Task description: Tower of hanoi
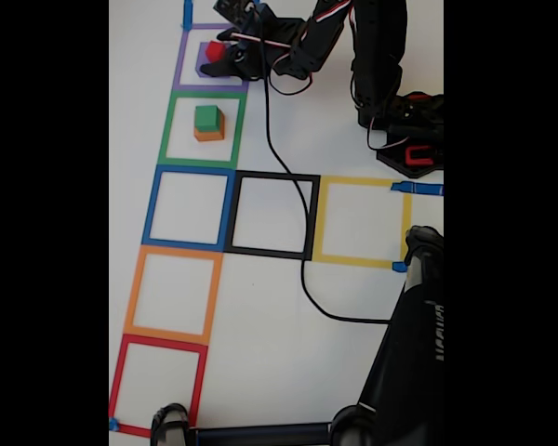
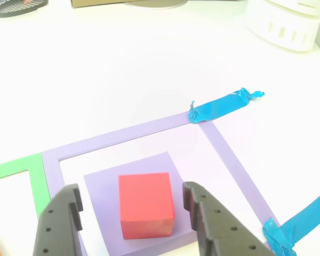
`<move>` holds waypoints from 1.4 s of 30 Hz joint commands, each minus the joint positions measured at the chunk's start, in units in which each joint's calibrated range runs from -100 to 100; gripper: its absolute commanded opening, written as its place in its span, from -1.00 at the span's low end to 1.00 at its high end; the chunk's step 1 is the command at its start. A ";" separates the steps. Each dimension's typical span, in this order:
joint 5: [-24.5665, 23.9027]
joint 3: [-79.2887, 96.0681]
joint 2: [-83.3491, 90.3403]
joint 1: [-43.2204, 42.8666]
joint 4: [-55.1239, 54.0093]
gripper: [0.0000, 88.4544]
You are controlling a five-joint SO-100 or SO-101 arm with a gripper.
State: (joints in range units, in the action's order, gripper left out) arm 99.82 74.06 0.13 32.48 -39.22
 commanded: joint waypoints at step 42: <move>0.18 -5.79 23.25 -4.67 29.10 -0.97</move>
State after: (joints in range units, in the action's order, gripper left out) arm 99.64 72.91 11.61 29.08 -23.66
